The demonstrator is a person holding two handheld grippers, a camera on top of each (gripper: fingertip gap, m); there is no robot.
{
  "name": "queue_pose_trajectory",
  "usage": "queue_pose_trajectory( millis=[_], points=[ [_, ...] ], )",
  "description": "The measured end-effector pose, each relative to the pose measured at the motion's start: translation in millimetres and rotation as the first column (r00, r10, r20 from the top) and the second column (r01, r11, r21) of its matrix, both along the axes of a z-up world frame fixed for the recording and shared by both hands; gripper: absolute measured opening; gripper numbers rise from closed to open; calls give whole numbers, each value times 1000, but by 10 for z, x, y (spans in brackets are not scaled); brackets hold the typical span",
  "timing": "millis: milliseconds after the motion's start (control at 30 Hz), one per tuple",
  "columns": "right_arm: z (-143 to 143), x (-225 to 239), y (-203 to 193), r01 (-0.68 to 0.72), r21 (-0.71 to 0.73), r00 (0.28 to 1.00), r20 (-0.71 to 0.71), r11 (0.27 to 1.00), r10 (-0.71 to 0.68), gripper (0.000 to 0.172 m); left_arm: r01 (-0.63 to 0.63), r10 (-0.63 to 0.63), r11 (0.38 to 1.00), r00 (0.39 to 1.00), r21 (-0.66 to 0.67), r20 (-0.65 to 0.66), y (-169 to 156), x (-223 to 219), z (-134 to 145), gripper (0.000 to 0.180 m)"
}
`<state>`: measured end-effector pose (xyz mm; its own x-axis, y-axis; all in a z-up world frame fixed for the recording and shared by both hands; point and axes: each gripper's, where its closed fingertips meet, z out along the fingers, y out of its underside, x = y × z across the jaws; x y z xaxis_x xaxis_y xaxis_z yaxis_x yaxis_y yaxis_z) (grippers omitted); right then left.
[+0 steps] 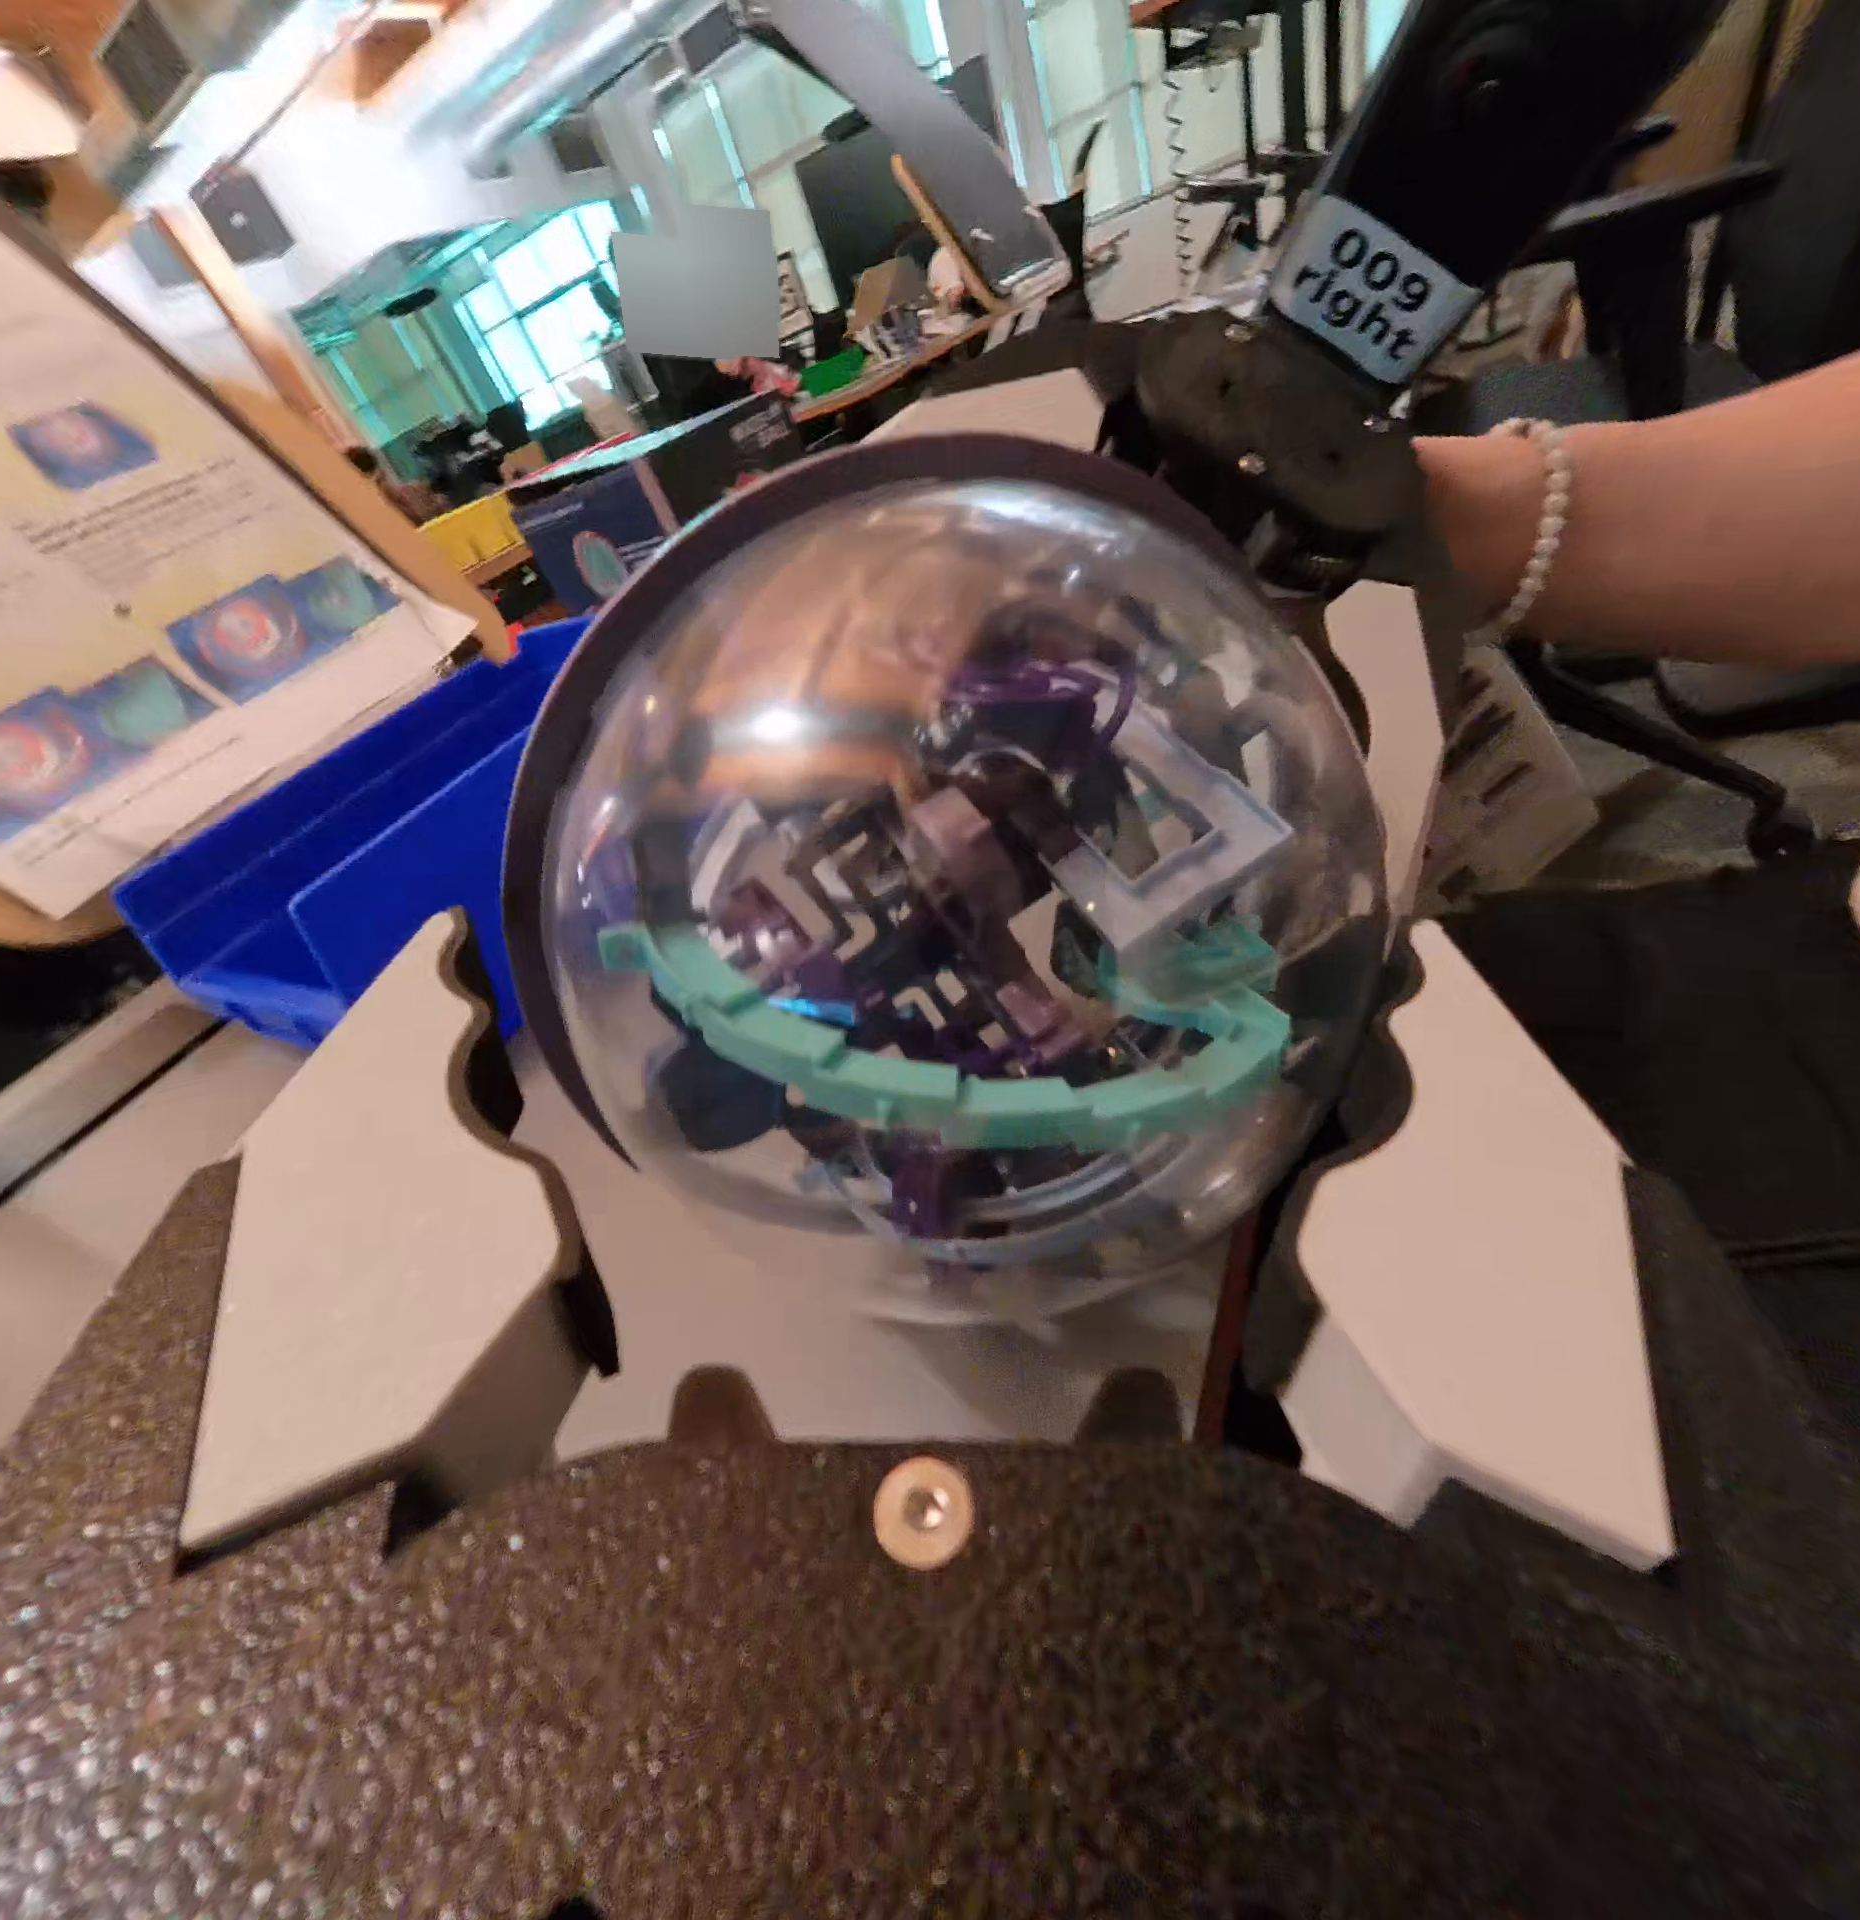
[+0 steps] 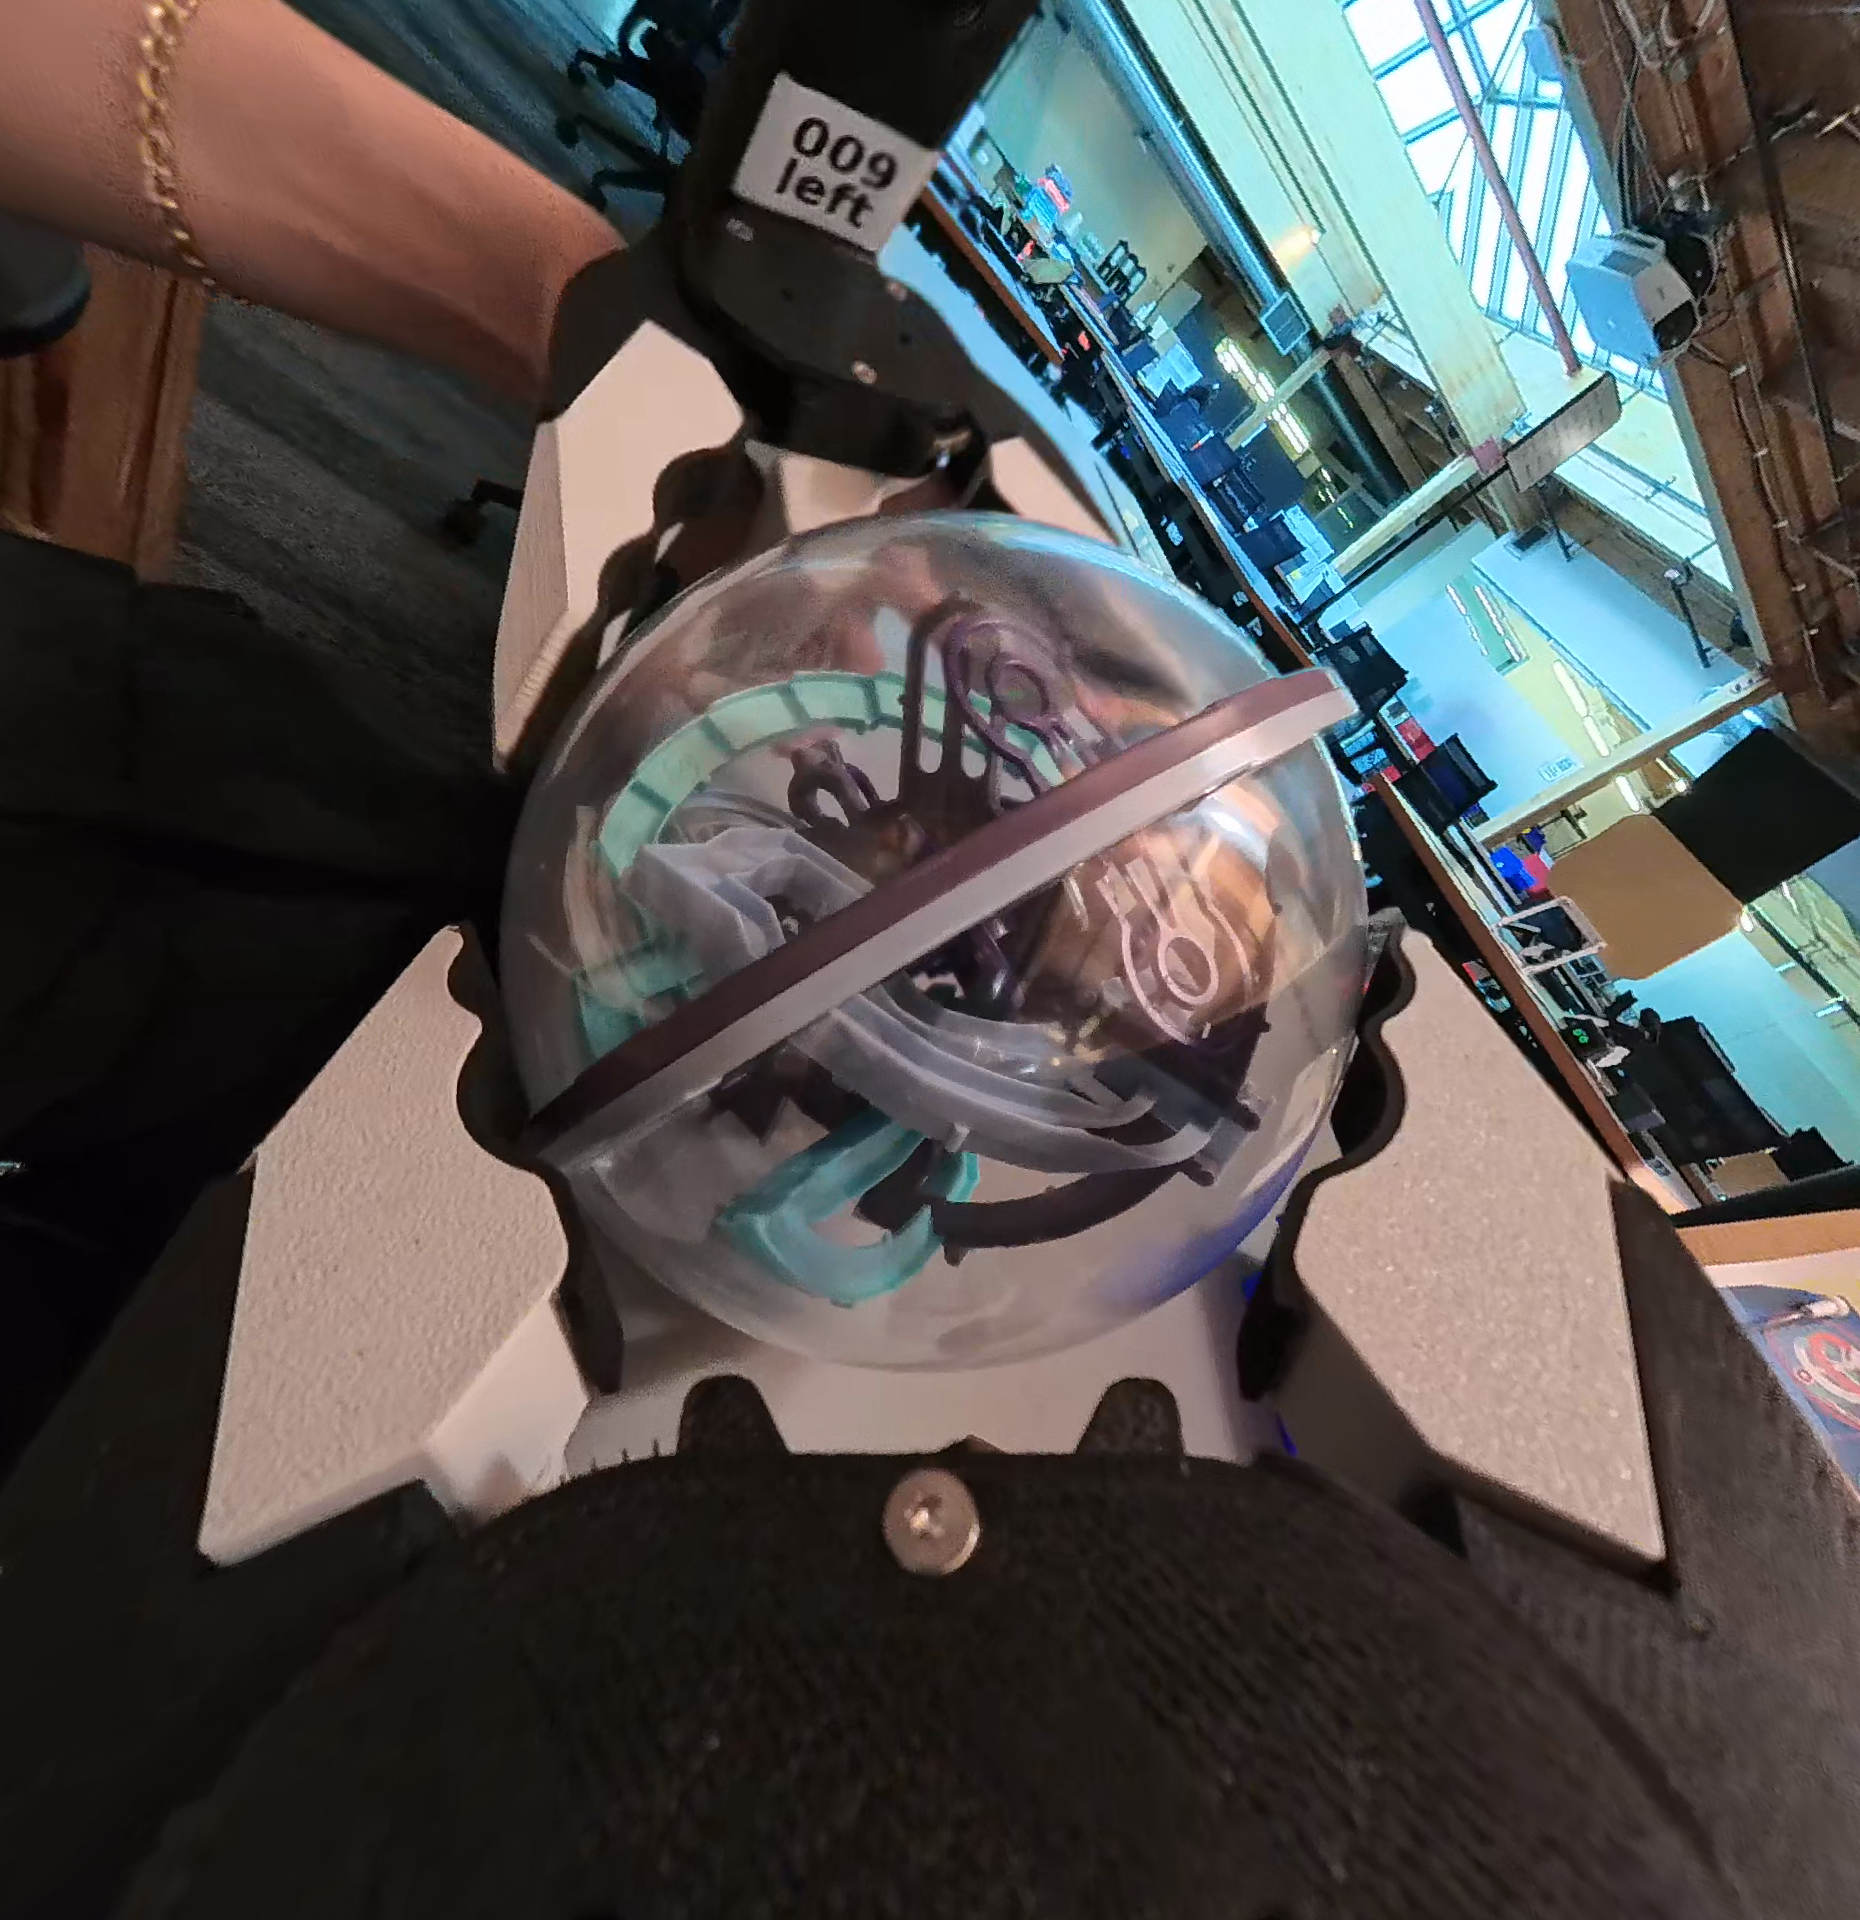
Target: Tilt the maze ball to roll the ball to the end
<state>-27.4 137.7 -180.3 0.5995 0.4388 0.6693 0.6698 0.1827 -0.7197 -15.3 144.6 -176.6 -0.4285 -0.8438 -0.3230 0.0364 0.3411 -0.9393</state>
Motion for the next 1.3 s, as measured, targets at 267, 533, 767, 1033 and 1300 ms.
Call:
queue_pose_trajectory(
  millis=[267, 533, 767, 1033, 1300],
  points=[
    [-108, -12, 48, 13, -21, 998, 58, 1000, -12, 152, 307, -320, 946, 938, -109, -134, -56, -31, 114, 157],
    [-76, -26, 81, 30, -33, 993, -111, 999, -33, 155, 245, -259, 955, 963, -164, -70, -20, -11, 128, 157],
    [40, -172, 153, -1, -8, 974, -228, 1000, -1, 158, 144, -150, 976, 988, -163, -31, 64, -108, 71, 158],
    [21, -290, 159, -37, 16, 996, -80, 999, 38, 158, 111, -122, 976, 991, -187, -53, 124, -238, -8, 157],
    [15, -328, 201, -80, 4, 996, -31, 997, 80, 158, 96, -148, 944, 978, -315, -145, 196, -280, -101, 157]
  ],
)
